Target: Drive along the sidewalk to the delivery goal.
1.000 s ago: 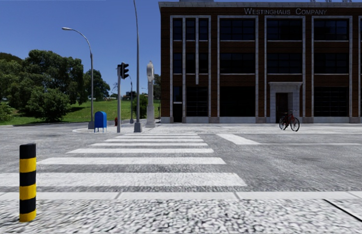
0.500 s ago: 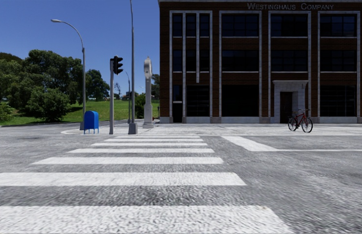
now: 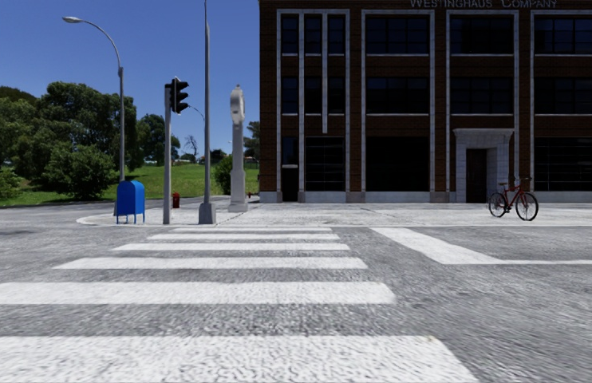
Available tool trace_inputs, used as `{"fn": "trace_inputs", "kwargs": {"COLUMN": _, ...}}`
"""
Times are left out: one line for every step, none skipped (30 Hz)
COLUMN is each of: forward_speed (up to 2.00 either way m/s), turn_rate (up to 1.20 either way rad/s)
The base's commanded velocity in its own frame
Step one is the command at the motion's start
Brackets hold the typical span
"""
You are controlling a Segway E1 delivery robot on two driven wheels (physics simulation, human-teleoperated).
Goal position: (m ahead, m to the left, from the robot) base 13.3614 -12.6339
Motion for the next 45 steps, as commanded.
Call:
{"fn": "trace_inputs", "kwargs": {"forward_speed": 2.0, "turn_rate": 0.0}}
{"fn": "trace_inputs", "kwargs": {"forward_speed": 2.0, "turn_rate": 0.0}}
{"fn": "trace_inputs", "kwargs": {"forward_speed": 2.0, "turn_rate": 0.0}}
{"fn": "trace_inputs", "kwargs": {"forward_speed": 2.0, "turn_rate": 0.0}}
{"fn": "trace_inputs", "kwargs": {"forward_speed": 2.0, "turn_rate": 0.0}}
{"fn": "trace_inputs", "kwargs": {"forward_speed": 2.0, "turn_rate": 0.0}}
{"fn": "trace_inputs", "kwargs": {"forward_speed": 2.0, "turn_rate": 0.0}}
{"fn": "trace_inputs", "kwargs": {"forward_speed": 2.0, "turn_rate": 0.0}}
{"fn": "trace_inputs", "kwargs": {"forward_speed": 2.0, "turn_rate": 0.0}}
{"fn": "trace_inputs", "kwargs": {"forward_speed": 2.0, "turn_rate": 0.0}}
{"fn": "trace_inputs", "kwargs": {"forward_speed": 2.0, "turn_rate": 0.0}}
{"fn": "trace_inputs", "kwargs": {"forward_speed": 2.0, "turn_rate": 0.0}}
{"fn": "trace_inputs", "kwargs": {"forward_speed": 2.0, "turn_rate": 0.0}}
{"fn": "trace_inputs", "kwargs": {"forward_speed": 2.0, "turn_rate": 0.0}}
{"fn": "trace_inputs", "kwargs": {"forward_speed": 2.0, "turn_rate": 0.0}}
{"fn": "trace_inputs", "kwargs": {"forward_speed": 2.0, "turn_rate": 0.0}}
{"fn": "trace_inputs", "kwargs": {"forward_speed": 2.0, "turn_rate": 0.0}}
{"fn": "trace_inputs", "kwargs": {"forward_speed": 2.0, "turn_rate": 0.0}}
{"fn": "trace_inputs", "kwargs": {"forward_speed": 2.0, "turn_rate": 0.0}}
{"fn": "trace_inputs", "kwargs": {"forward_speed": 2.0, "turn_rate": 0.0}}
{"fn": "trace_inputs", "kwargs": {"forward_speed": 2.0, "turn_rate": 0.0}}
{"fn": "trace_inputs", "kwargs": {"forward_speed": 2.0, "turn_rate": 0.0}}
{"fn": "trace_inputs", "kwargs": {"forward_speed": 2.0, "turn_rate": 0.0}}
{"fn": "trace_inputs", "kwargs": {"forward_speed": 2.0, "turn_rate": 0.0}}
{"fn": "trace_inputs", "kwargs": {"forward_speed": 2.0, "turn_rate": 0.0}}
{"fn": "trace_inputs", "kwargs": {"forward_speed": 2.0, "turn_rate": 0.0}}
{"fn": "trace_inputs", "kwargs": {"forward_speed": 2.0, "turn_rate": 0.0}}
{"fn": "trace_inputs", "kwargs": {"forward_speed": 2.0, "turn_rate": 0.0}}
{"fn": "trace_inputs", "kwargs": {"forward_speed": 2.0, "turn_rate": 0.0}}
{"fn": "trace_inputs", "kwargs": {"forward_speed": 2.0, "turn_rate": 0.0}}
{"fn": "trace_inputs", "kwargs": {"forward_speed": 2.0, "turn_rate": 0.0}}
{"fn": "trace_inputs", "kwargs": {"forward_speed": 2.0, "turn_rate": 0.0}}
{"fn": "trace_inputs", "kwargs": {"forward_speed": 2.0, "turn_rate": 0.0}}
{"fn": "trace_inputs", "kwargs": {"forward_speed": 2.0, "turn_rate": 0.0}}
{"fn": "trace_inputs", "kwargs": {"forward_speed": 2.0, "turn_rate": 0.0}}
{"fn": "trace_inputs", "kwargs": {"forward_speed": 2.0, "turn_rate": 0.0}}
{"fn": "trace_inputs", "kwargs": {"forward_speed": 2.0, "turn_rate": 0.0}}
{"fn": "trace_inputs", "kwargs": {"forward_speed": 2.0, "turn_rate": 0.0}}
{"fn": "trace_inputs", "kwargs": {"forward_speed": 2.0, "turn_rate": 0.0}}
{"fn": "trace_inputs", "kwargs": {"forward_speed": 2.0, "turn_rate": 0.0}}
{"fn": "trace_inputs", "kwargs": {"forward_speed": 2.0, "turn_rate": 0.0}}
{"fn": "trace_inputs", "kwargs": {"forward_speed": 2.0, "turn_rate": 0.0}}
{"fn": "trace_inputs", "kwargs": {"forward_speed": 2.0, "turn_rate": 0.0}}
{"fn": "trace_inputs", "kwargs": {"forward_speed": 2.0, "turn_rate": 0.0}}
{"fn": "trace_inputs", "kwargs": {"forward_speed": 2.0, "turn_rate": 0.0}}
